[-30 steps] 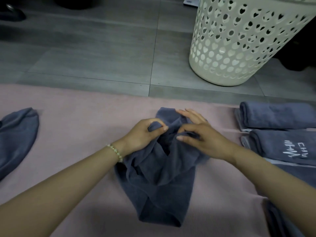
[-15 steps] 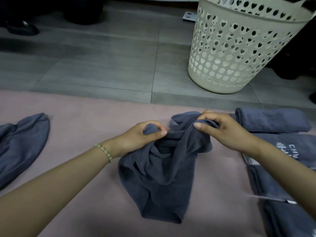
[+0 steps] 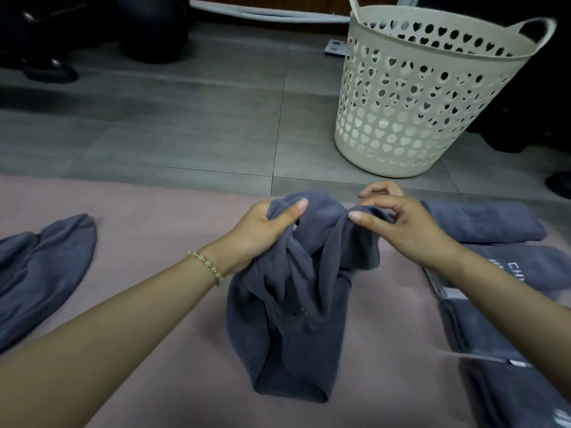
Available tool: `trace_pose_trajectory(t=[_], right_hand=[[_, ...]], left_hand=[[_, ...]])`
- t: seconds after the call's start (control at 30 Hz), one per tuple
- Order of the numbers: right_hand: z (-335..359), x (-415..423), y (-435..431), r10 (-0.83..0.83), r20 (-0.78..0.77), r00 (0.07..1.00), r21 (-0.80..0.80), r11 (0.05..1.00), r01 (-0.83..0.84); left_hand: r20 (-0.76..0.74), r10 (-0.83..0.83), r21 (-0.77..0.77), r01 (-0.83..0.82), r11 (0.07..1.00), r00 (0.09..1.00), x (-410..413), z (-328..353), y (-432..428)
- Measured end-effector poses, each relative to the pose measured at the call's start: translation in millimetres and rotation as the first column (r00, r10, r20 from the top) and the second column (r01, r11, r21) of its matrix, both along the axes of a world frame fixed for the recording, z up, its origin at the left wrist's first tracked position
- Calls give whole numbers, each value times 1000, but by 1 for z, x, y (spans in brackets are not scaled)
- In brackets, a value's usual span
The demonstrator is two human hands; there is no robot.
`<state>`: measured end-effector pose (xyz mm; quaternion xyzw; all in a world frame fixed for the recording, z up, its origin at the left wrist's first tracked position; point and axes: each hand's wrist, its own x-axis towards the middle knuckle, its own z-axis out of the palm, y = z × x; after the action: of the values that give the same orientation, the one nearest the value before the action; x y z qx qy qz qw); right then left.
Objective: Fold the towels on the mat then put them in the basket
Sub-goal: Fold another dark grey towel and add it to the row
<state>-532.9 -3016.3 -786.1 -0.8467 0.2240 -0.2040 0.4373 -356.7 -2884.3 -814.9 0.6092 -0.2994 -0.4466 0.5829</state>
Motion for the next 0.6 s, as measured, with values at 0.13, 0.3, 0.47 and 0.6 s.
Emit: trace_pose_trajectory(t=[0.13,0.3,0.47,0.6], right_hand=[[26,5,11,128,52,990,52,990,-131],[24,15,22,104,44,994,226,968,-111],[13,19,21,-109,181,977,581,814,-17],[12,19,19,-253,196,947,653,754,67]], left_hand=[[43,-57,-29,58,998,997,-9,15,1],[51,-139,-36,141,989,989,-29,13,8],[-4,-10,-35,10,999,1000,-22,12,10],[-54,39,-24,-40,999,998,-16,12,14]])
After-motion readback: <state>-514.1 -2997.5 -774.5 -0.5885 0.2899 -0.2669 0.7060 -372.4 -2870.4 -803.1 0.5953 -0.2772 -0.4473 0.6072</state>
